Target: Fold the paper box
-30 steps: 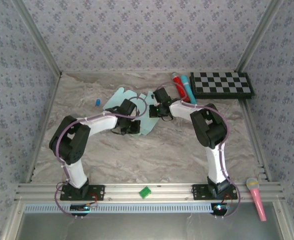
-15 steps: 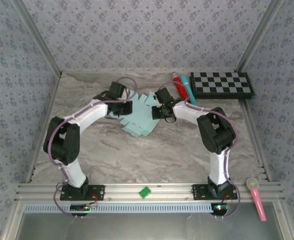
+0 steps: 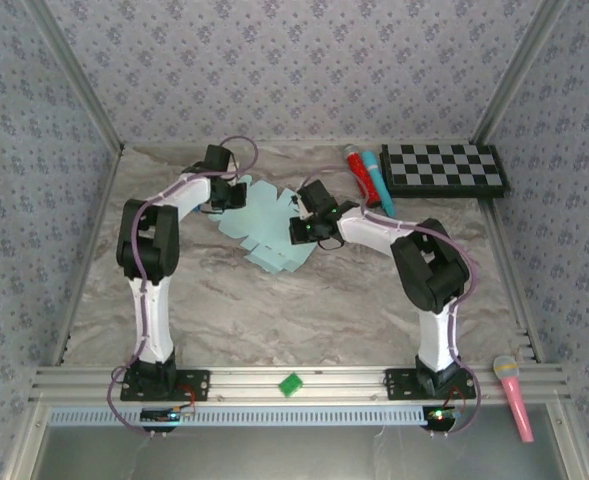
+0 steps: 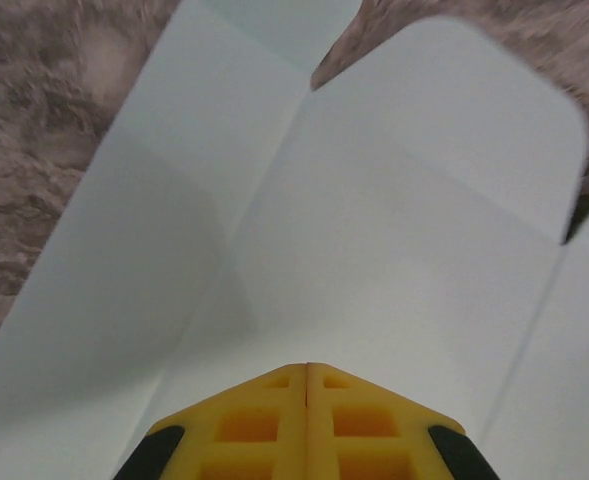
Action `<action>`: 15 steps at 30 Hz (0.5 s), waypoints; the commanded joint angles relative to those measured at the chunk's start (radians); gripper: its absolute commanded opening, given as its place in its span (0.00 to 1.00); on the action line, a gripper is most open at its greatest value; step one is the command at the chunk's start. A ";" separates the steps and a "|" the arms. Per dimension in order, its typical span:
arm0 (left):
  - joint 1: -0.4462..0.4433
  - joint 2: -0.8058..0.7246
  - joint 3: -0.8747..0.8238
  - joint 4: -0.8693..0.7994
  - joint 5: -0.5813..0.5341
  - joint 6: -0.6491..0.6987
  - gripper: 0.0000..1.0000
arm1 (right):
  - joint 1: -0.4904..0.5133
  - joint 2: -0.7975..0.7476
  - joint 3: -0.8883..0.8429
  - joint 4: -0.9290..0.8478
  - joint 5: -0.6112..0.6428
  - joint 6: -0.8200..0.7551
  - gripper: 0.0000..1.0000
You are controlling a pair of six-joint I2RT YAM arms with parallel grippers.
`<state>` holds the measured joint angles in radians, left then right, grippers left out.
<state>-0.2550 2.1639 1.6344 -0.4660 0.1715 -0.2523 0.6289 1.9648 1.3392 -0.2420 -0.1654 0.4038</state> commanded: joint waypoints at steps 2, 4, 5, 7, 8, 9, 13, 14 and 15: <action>-0.005 0.021 0.030 -0.055 0.024 0.010 0.00 | -0.007 0.052 -0.021 -0.005 -0.020 0.026 0.00; -0.014 0.008 -0.006 -0.059 0.016 0.001 0.00 | -0.016 0.058 -0.032 -0.009 -0.013 0.026 0.00; -0.019 -0.003 -0.033 -0.058 0.005 -0.004 0.00 | -0.022 0.060 -0.039 -0.010 -0.011 0.027 0.00; -0.026 -0.031 -0.088 -0.053 -0.010 -0.018 0.00 | -0.037 0.062 -0.055 -0.010 -0.007 0.026 0.00; -0.028 -0.046 -0.119 -0.048 -0.013 -0.027 0.00 | -0.046 0.062 -0.061 -0.010 -0.006 0.025 0.00; -0.031 -0.065 -0.155 -0.043 -0.015 -0.036 0.00 | -0.054 0.060 -0.069 -0.012 -0.006 0.022 0.00; -0.050 -0.139 -0.284 -0.025 -0.014 -0.067 0.00 | -0.085 0.061 -0.083 -0.019 0.000 0.007 0.00; -0.061 -0.160 -0.318 -0.021 -0.016 -0.073 0.00 | -0.095 0.062 -0.082 -0.022 0.001 0.001 0.01; -0.073 -0.185 -0.348 -0.020 -0.017 -0.075 0.00 | -0.102 0.067 -0.079 -0.027 0.001 -0.006 0.01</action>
<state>-0.2890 2.0209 1.3693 -0.4240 0.1505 -0.2981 0.5503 2.0121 1.2861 -0.2131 -0.1886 0.4129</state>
